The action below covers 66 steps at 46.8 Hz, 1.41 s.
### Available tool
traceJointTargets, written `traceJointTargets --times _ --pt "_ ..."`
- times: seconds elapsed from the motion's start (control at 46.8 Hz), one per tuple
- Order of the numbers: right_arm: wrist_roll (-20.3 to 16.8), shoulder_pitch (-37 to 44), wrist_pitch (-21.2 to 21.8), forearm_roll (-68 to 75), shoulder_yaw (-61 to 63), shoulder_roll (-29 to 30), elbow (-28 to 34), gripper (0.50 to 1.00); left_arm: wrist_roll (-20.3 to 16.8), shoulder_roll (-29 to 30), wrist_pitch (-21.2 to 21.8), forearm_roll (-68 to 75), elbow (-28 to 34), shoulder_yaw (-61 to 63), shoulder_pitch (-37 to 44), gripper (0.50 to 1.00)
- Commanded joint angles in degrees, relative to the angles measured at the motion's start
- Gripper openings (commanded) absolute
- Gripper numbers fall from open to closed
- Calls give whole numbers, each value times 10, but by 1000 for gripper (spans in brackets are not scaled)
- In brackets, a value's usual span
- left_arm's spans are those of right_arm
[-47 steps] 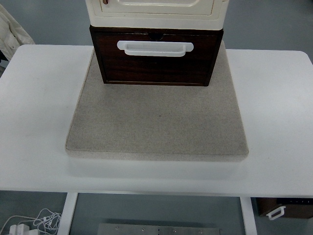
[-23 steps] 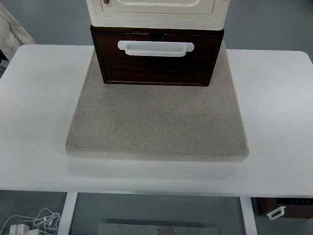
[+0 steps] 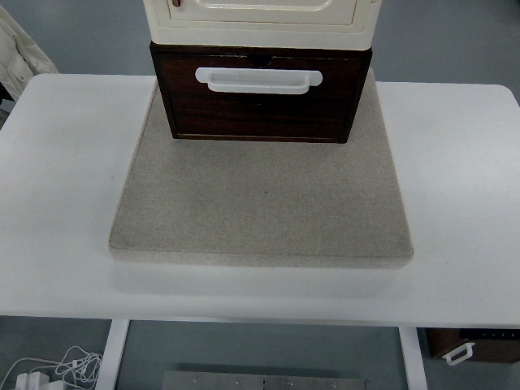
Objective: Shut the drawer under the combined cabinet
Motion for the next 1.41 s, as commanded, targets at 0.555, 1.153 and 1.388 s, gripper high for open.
traceJointTargets --times 0.555,1.153,1.388 --pt "0 -2 4 0 0 0 1 952 1 -87 47 -156 80 0 95 1000" --pt "0 -3 4 1 0 0 1 952 -34 -186 36 -173 75 -1 139 1000" --pt "0 -4 4 -1 -1 0 2 952 -49 -200 37 -179 74 -1 147 1000"
